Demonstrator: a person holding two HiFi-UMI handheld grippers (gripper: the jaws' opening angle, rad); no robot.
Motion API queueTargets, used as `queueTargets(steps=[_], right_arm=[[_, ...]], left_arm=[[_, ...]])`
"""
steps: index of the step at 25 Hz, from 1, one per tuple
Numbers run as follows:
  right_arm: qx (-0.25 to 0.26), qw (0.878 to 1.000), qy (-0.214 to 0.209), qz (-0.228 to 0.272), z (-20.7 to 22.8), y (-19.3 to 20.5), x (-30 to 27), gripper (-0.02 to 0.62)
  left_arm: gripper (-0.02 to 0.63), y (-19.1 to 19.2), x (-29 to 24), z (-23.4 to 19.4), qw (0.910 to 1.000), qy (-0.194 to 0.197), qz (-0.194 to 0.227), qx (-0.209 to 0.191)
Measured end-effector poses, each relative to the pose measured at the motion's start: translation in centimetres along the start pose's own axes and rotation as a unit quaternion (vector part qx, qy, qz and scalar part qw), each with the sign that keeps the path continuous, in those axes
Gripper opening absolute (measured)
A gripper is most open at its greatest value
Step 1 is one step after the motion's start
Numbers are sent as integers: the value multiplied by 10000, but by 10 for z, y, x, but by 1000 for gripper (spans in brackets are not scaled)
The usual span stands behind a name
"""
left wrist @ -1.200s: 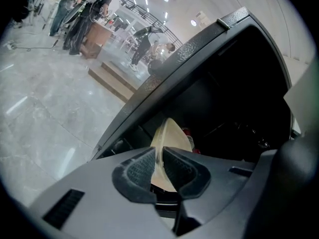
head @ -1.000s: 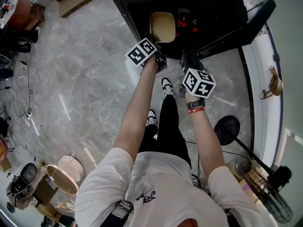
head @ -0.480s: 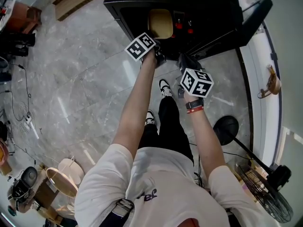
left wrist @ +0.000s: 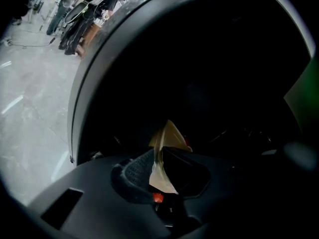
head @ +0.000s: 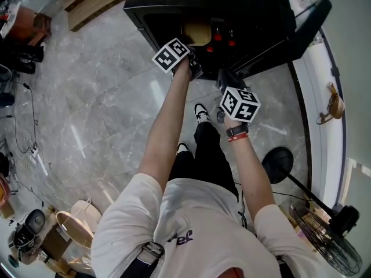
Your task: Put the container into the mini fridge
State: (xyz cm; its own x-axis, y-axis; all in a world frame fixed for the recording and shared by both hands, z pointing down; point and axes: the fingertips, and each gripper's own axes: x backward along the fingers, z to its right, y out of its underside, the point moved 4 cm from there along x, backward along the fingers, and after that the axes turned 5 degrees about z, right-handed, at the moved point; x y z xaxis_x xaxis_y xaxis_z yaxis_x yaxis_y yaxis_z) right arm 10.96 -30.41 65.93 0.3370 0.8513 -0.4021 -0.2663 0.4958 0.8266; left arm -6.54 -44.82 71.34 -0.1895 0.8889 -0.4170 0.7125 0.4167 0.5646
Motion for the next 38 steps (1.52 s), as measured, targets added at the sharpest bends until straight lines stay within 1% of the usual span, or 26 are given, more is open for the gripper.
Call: queueTargets(steps=[4, 7, 11, 17, 23, 27, 29, 32, 38], right_arm=[[11, 10000, 2, 20, 9, -1, -3, 15], [-4, 10000, 42, 67, 17, -5, -4, 15], [87, 9999, -6, 132, 19, -11, -7, 15], [131, 9999, -31, 51, 23, -6, -8, 15], [144, 9999, -69, 47, 21, -5, -11, 15], [132, 9999, -38, 38, 22, -4, -9, 15], [126, 9999, -33, 31, 21, -5, -7, 15], [135, 9999, -26, 42, 19, -7, -3, 15], [126, 9999, -5, 47, 12, -8, 9, 15]], left_arm=[[60, -1, -10, 1, 9999, 35, 139, -8], [60, 4, -18, 1, 9998, 92, 164, 3], [60, 5, -27, -2, 9992, 156, 198, 299], [66, 9, -37, -2, 9989, 273, 190, 343], [92, 11, -43, 0, 9990, 417, 114, 139], [252, 16, -44, 11, 9968, 795, -32, -54], [272, 20, -42, 15, 9956, 887, -120, -264], [284, 24, -37, 19, 9939, 925, -234, -558], [293, 25, -18, 16, 9924, 896, -288, -796]])
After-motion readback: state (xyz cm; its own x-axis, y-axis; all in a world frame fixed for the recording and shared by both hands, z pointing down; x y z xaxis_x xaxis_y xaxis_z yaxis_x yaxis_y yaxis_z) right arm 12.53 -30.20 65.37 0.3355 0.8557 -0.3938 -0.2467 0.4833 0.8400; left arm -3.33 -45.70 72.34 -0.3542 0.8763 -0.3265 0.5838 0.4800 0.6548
